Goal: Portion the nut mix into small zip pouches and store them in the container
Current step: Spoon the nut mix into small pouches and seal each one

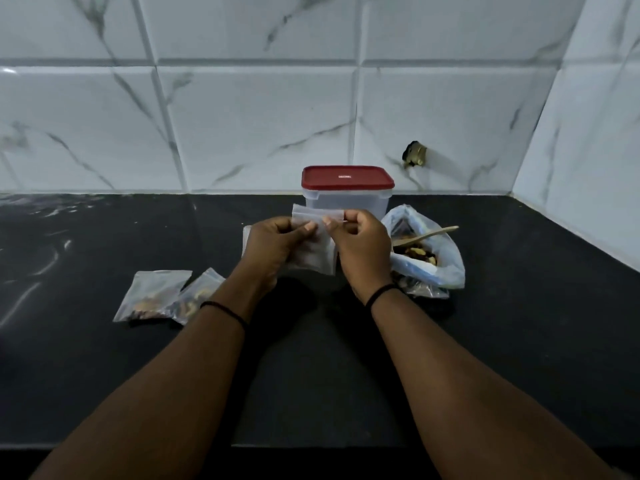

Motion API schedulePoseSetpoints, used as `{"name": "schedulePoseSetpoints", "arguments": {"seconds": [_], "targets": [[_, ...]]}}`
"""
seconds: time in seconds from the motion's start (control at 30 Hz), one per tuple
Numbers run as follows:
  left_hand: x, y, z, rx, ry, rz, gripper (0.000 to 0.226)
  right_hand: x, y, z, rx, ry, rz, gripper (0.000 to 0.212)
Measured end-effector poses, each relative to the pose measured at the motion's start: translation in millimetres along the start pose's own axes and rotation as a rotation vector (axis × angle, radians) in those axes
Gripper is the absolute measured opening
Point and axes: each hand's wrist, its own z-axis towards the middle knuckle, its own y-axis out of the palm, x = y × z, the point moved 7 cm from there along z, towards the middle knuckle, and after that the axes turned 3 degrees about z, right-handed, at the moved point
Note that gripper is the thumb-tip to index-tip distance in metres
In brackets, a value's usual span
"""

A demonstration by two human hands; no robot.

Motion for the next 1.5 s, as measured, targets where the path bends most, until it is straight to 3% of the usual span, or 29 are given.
{"name": "schedulePoseSetpoints", "arguments": {"seconds": [0.07,0.2,0.3,0.4,0.6,0.73,0.87,1.17,1.23,1.37,1.5], "targets": [[0.5,-1.5,4.9,0.021,0.046,0.051,0.012,-2.5,2.0,3.5,0.015,-0.032,0.027,0.012],[13.6,-19.6,3.0,0.390,0.231,0.316,0.024,-12.9,-8.0,4.8,0.125,-0.133,-0.024,0.011],[15.9,-4.9,-0.9,0.280,0.176,0.107,0.031,-24.7,-7.6,-2.4,0.113,-0.248,-0.093,0.012],[13.6,8.5,-4.7,0.173,0.093,0.013,0.032,-29.0,4.7,-11.1,-0.008,-0.285,-0.122,0.016],[5.3,-1.7,-5.1,0.119,0.040,-0.110,0.011,-25.9,16.0,-12.4,-0.188,-0.123,0.099,0.019],[7.4,4.2,-9.8,0.065,0.062,-0.112,0.009,-18.0,11.0,-10.7,-0.149,0.003,0.204,0.021],[7.5,5.8,-9.4,0.051,0.076,-0.097,0.011,-15.0,10.8,-9.4,-0.113,0.002,0.186,0.002],[9.2,10.1,-7.9,-0.028,0.121,0.081,0.014,-7.4,6.0,-4.4,-0.069,0.012,0.082,0.006],[12.1,7.7,-8.0,0.037,0.152,0.162,0.015,-9.0,2.1,-4.5,-0.022,-0.015,-0.014,0.009],[36.2,-4.8,-22.3,0.378,0.368,0.660,0.011,-28.5,-10.4,-11.2,0.085,-0.238,-0.529,0.011],[58.8,0.9,-43.9,0.512,0.627,0.784,0.012,-42.3,-5.9,-14.7,0.152,-0.337,-0.701,0.012]]}}
